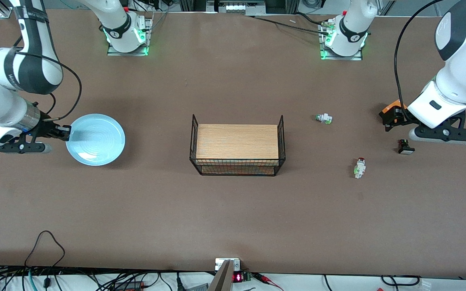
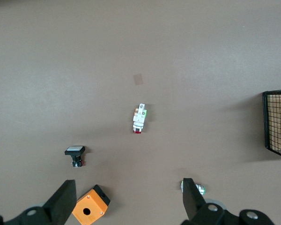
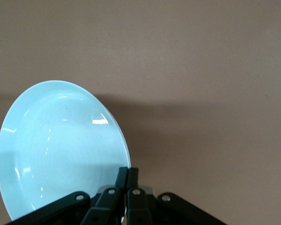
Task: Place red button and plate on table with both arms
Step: 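Lower the plate onto the table and open the right gripper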
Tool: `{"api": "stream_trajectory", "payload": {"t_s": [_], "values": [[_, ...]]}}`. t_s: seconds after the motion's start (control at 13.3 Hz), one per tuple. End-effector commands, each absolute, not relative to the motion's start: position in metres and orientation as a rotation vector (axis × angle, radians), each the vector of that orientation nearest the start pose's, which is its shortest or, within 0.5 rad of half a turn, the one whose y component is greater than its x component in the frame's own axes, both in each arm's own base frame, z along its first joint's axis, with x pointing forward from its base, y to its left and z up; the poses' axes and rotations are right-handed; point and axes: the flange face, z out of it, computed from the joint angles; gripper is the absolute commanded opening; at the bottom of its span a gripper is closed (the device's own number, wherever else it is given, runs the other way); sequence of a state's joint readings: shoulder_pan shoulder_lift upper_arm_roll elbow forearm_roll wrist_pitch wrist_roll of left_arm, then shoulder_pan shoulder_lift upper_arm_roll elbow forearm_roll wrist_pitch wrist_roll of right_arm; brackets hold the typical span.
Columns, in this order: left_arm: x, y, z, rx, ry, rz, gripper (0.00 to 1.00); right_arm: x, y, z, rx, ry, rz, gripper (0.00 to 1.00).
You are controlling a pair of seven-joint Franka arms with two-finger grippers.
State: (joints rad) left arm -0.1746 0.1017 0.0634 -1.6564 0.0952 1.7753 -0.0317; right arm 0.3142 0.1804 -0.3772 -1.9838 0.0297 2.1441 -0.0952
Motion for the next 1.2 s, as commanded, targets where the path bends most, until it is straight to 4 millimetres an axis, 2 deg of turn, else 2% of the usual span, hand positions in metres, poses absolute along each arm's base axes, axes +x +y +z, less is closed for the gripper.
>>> {"api": "stream_trajectory", "payload": {"t_s": [0.0,0.15,0.3,0.52,0.67,1.12], "values": [[0.591,-0.062,0.55,-3.067,0.175,-0.054,1.0,0.586,-0.028,0.36,-3.19,-0.077,-0.05,0.0],[0.591,-0.06,0.549,-3.067,0.178,-0.051,1.0,0.592,-0.023,0.347,-3.199,-0.092,-0.082,0.0],[0.592,-0.06,0.549,-3.067,0.176,-0.051,1.0,0.599,-0.007,0.332,-3.198,-0.132,-0.116,0.0],[0.591,-0.058,0.549,-3.067,0.173,-0.046,1.0,0.606,-0.002,0.312,-3.21,-0.154,-0.158,0.0],[0.593,-0.063,0.546,-3.067,0.178,-0.052,1.0,0.607,0.008,0.302,-3.208,-0.18,-0.163,0.0],[0.604,-0.059,0.533,-3.065,0.147,-0.033,1.0,0.613,0.013,0.271,-3.218,-0.205,-0.209,0.0]]}}
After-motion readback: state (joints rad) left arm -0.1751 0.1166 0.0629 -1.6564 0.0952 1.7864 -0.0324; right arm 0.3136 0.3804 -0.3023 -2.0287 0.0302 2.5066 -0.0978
